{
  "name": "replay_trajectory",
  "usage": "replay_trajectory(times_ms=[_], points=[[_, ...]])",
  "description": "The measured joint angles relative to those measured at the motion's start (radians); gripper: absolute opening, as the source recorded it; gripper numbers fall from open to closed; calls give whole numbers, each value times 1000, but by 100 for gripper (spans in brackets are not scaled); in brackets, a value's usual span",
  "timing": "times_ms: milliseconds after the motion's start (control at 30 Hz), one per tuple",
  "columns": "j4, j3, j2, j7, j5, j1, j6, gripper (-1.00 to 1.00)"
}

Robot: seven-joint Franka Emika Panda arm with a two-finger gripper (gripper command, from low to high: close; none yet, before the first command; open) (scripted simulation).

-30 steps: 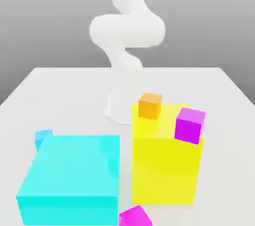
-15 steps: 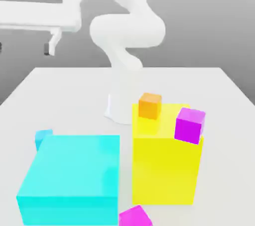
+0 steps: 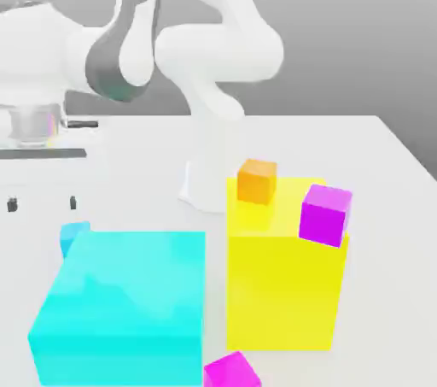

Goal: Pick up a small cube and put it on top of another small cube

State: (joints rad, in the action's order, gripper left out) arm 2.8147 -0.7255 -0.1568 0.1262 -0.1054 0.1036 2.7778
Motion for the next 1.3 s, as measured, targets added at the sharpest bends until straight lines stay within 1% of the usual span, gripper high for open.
replay_trajectory(times_ms=[200, 267, 367, 467, 533, 600, 733, 833, 933, 967, 1133, 1167, 1200, 1233, 1300], points=[[87, -76, 86, 131, -50, 53, 81, 0], [88, -84, 96, 156, -30, 47, 95, 0], [82, -92, 114, 206, 39, 19, 115, 0], [74, -85, 144, 289, 158, -7, 138, 0], [67, -60, 173, 368, 270, -9, 152, 0], [58, -11, 208, 459, 398, 5, 165, 0], [32, 140, 285, 639, 644, 101, 188, 0], [12, 266, 347, 755, 798, 192, 211, 0], [-10, 393, 414, 860, 929, 290, 244, 0], [-16, 427, 434, 887, 961, 317, 255, -100], [-16, 427, 434, 888, 962, 317, 252, -100], [-19, 444, 443, 902, 979, 330, 257, -100], [-17, 431, 436, 894, 969, 320, 253, -100], [-13, 401, 422, 876, 950, 293, 244, -100], [1, 339, 380, 809, 865, 250, 226, -100]])
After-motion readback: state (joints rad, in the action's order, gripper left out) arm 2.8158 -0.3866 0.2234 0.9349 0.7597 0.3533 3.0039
